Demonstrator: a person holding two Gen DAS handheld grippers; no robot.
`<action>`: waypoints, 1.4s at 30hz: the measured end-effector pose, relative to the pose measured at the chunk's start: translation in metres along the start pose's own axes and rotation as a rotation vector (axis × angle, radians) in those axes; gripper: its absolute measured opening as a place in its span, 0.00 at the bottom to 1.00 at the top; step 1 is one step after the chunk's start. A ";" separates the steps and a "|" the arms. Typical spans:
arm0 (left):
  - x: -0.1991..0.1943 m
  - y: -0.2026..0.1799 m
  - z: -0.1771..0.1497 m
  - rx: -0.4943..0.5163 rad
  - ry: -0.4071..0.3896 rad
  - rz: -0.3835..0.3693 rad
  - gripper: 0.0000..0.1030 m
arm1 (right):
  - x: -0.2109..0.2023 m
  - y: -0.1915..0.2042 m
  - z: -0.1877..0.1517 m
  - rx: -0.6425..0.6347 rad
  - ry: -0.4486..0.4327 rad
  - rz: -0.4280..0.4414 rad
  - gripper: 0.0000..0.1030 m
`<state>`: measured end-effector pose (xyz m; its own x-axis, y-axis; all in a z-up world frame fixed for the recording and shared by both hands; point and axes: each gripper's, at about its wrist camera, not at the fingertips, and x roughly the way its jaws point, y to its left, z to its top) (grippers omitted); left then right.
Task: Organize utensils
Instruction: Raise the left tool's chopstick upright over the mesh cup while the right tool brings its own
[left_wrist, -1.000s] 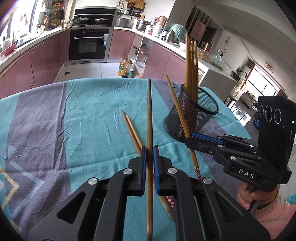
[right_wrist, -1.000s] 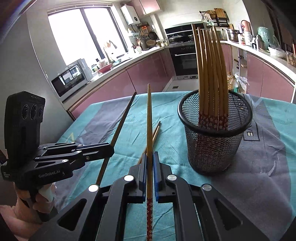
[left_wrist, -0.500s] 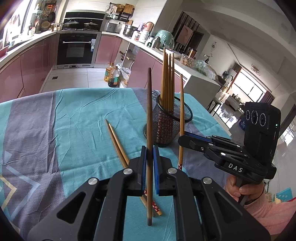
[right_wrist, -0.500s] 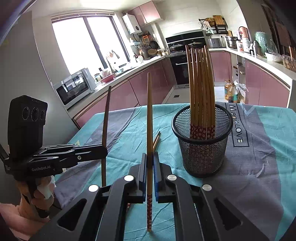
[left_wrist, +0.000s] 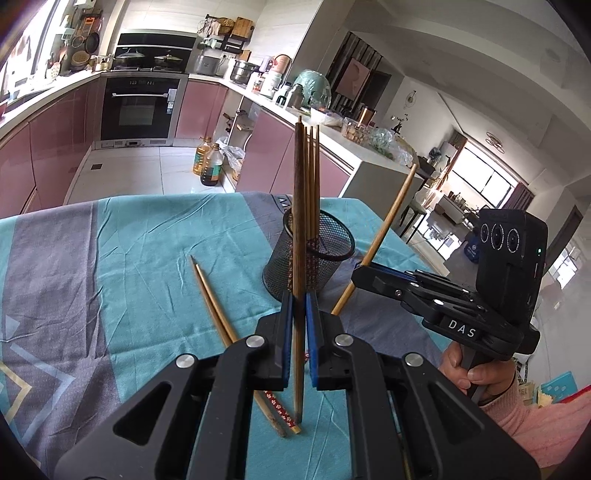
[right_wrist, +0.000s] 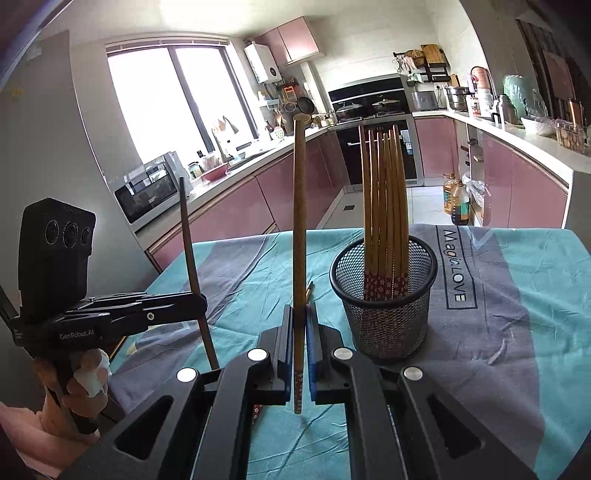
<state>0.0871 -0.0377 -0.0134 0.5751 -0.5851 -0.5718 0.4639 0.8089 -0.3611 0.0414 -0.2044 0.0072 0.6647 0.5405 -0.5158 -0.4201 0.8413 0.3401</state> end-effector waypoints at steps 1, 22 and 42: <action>0.000 -0.001 0.001 0.002 -0.004 -0.002 0.07 | -0.001 0.000 0.001 0.000 -0.003 -0.001 0.06; 0.006 -0.023 0.021 0.049 -0.035 -0.018 0.07 | -0.026 -0.005 0.018 -0.027 -0.070 -0.034 0.06; 0.001 -0.044 0.055 0.094 -0.082 -0.033 0.07 | -0.049 -0.002 0.048 -0.093 -0.153 -0.073 0.06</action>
<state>0.1041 -0.0772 0.0424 0.6098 -0.6172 -0.4972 0.5427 0.7823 -0.3056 0.0397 -0.2333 0.0693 0.7788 0.4764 -0.4080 -0.4180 0.8792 0.2288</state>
